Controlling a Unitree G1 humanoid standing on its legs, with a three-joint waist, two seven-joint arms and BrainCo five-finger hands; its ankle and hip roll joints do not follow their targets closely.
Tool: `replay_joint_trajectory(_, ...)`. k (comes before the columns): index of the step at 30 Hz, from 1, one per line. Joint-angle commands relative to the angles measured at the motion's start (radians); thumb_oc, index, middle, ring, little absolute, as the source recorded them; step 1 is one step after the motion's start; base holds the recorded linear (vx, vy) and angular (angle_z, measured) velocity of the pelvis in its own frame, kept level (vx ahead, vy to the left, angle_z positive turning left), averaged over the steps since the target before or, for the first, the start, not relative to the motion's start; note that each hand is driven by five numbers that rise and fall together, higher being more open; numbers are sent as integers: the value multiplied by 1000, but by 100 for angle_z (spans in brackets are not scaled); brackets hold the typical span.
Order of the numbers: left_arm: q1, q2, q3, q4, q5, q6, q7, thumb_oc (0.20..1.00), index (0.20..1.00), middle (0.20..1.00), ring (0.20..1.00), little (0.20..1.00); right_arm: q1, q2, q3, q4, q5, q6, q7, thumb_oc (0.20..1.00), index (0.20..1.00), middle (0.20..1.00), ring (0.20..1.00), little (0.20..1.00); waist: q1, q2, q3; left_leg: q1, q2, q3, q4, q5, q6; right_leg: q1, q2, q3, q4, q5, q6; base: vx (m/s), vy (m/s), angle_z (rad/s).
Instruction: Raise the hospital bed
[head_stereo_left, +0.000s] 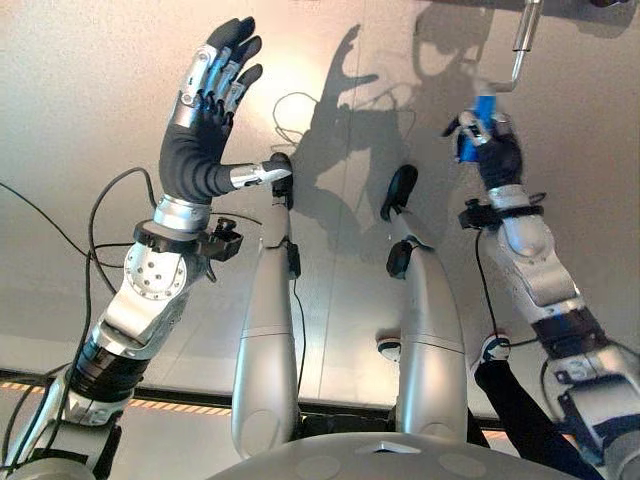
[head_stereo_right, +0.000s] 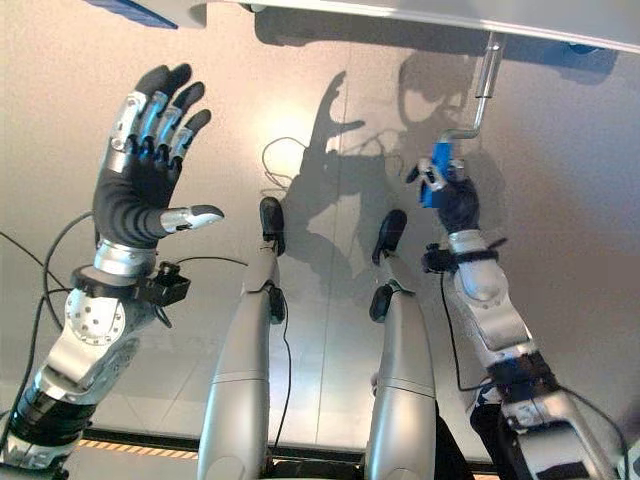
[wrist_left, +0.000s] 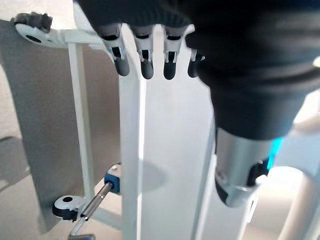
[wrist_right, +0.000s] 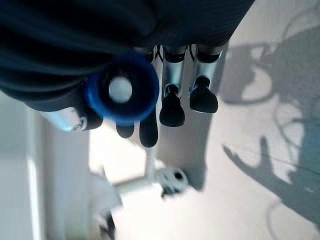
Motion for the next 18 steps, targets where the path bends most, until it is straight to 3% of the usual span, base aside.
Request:
replay_joint_trajectory(1, 25, -3, 55, -119, -17, -70, -33, 1000, 1000, 1000, 1000, 1000, -50, 14, -206, -94, 95, -224, -132, 200, 200, 200, 200, 200, -59, -43, -10, 71, -46, 16, 47, -97, 56, 114, 9, 34, -102, 53, 92, 0, 0, 0)
replay_joint_trajectory(6, 33, -17, 62, -125, -21, -60, -40, 1000, 1000, 1000, 1000, 1000, -51, 12, -257, 5, 103, -212, -195, 200, 200, 200, 200, 200, -66, -49, -10, 100, -41, 21, 27, -96, 54, 144, 13, 40, -133, 63, 94, -5, -12, -6)
replay_joint_trajectory(10, 41, -5, 56, -128, -25, -56, -50, 1000, 1000, 1000, 1000, 1000, -92, -71, -258, 233, 110, -157, -239, 200, 200, 200, 200, 200, -59, -49, -10, 109, -38, 19, 10, -85, 49, 157, 13, 39, -152, 70, 93, -3, -18, -4)
replay_joint_trajectory(12, 44, 16, 38, -128, -33, -54, -61, 1000, 1000, 1000, 1000, 1000, -145, -157, -234, 449, 112, -93, -249, 200, 200, 200, 200, 200, -46, -49, -10, 114, -37, 17, 6, -81, 45, 162, 13, 35, -153, 71, 94, 1, -26, -5)
replay_joint_trajectory(13, 43, 13, 39, -127, -34, -55, -61, 1000, 1000, 1000, 1000, 1000, -158, -165, -228, 466, 120, -98, -243, 200, 200, 200, 200, 200, -47, -46, -10, 113, -36, 17, 6, -82, 45, 161, 13, 35, -154, 71, 93, 0, 0, 0)
replay_joint_trajectory(14, 23, 28, 1, -120, -41, -56, -62, 1000, 1000, 1000, 1000, 1000, -268, -257, -159, 745, 137, -43, -232, 200, 200, 200, 200, 200, -35, -40, -10, 111, -34, 19, 2, -80, 41, 160, 13, 31, -157, 74, 93, 0, 0, 0)
replay_joint_trajectory(15, 23, 28, 1, -120, -41, -56, -62, 1000, 1000, 1000, 1000, 1000, -270, -258, -157, 747, 138, -44, -231, 200, 200, 200, 200, 200, -36, -40, -10, 111, -34, 18, 3, -80, 41, 160, 13, 31, -157, 74, 93, 0, 0, 0)
replay_joint_trajectory(16, -13, 58, -51, -121, -48, -51, -65, 1000, 1000, 1000, 1000, 1000, -375, -325, -57, 1006, 132, 56, -172, 200, 200, 200, 200, 200, -12, -36, -10, 109, -34, 16, 1, -76, 37, 160, 13, 25, -157, 74, 93, 0, 0, 0)
replay_joint_trajectory(18, -48, 58, -81, -110, -48, -48, -61, 1000, 1000, 1000, 1000, 1000, -480, -372, 43, 1185, 109, 114, -102, 200, 200, 200, 200, 200, -5, -20, -10, 100, -34, 15, 1, -73, 34, 153, 13, 21, -154, 74, 93, 0, 0, 0)
